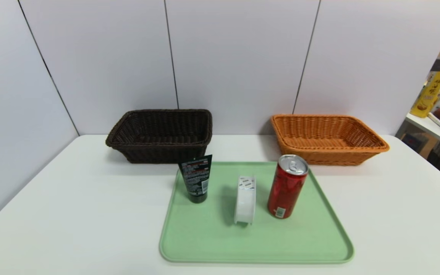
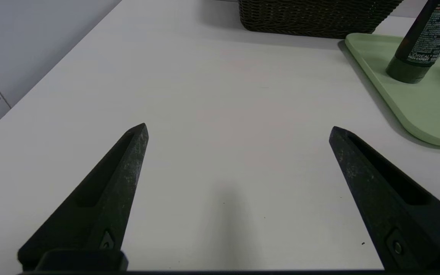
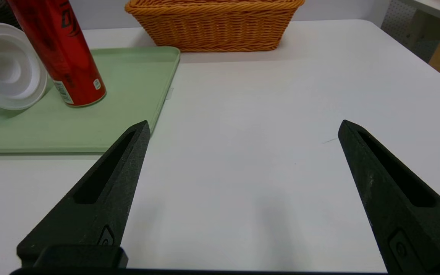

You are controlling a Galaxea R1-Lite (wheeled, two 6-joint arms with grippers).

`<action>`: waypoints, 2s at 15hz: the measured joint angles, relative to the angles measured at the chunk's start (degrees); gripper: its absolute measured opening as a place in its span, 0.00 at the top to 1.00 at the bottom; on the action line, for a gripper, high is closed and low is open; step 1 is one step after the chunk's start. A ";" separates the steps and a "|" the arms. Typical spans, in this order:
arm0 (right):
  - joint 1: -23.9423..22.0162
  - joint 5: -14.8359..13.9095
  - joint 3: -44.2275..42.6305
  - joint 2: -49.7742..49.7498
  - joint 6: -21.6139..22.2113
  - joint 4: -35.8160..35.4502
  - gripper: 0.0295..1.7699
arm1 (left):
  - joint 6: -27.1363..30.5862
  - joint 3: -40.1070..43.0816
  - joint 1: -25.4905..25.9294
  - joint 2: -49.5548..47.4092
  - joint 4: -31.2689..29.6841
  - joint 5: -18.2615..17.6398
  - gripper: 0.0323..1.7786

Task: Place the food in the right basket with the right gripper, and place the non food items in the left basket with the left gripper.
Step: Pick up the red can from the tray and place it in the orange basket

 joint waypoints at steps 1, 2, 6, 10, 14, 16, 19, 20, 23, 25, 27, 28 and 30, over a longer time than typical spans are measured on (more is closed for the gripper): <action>0.00 0.00 0.00 0.00 0.02 -0.02 0.04 | 0.11 0.00 0.00 0.00 0.00 0.00 0.05; 0.00 0.00 0.00 0.00 0.06 0.00 0.04 | 0.15 -0.02 0.00 0.00 0.00 0.00 0.05; 0.00 0.00 0.00 0.00 -0.30 -0.10 0.04 | 0.35 0.04 0.00 0.00 -0.02 -0.09 0.05; 0.00 0.52 -0.40 0.00 -1.94 -0.18 0.04 | 1.94 0.02 0.00 0.00 -1.26 -0.50 0.05; -0.02 2.23 -10.78 1.83 -1.97 5.67 0.04 | 2.90 -9.03 0.00 1.48 2.95 -4.36 0.05; -0.17 3.05 -16.57 5.32 -2.11 7.08 0.04 | 2.93 -14.30 0.20 5.53 3.17 -4.82 0.05; -0.68 4.46 -24.36 12.18 -4.25 7.24 0.04 | 2.89 -21.08 0.54 14.21 -0.52 -5.01 0.05; -0.84 4.66 -26.84 14.74 -5.01 7.17 0.04 | 2.79 -22.87 0.55 17.77 -2.58 -5.12 0.05; -0.95 6.34 -30.51 20.74 -6.77 7.02 0.04 | 2.65 -25.51 0.49 27.48 -9.72 -7.85 0.05; -0.95 7.38 -30.61 23.03 -6.88 7.05 0.04 | 2.43 -25.99 0.39 32.66 -12.39 -10.33 0.05; -0.95 8.86 -30.32 24.97 -6.63 6.67 0.04 | 2.01 -25.64 -0.55 36.24 -13.49 -10.76 0.05; -0.95 9.59 -30.28 25.98 -6.52 6.36 0.04 | 1.84 -25.38 -1.27 37.67 -13.58 -10.76 0.05; -0.84 11.15 -30.17 28.68 -6.24 3.96 0.04 | 1.84 -24.66 -2.19 40.07 -14.02 -10.76 0.05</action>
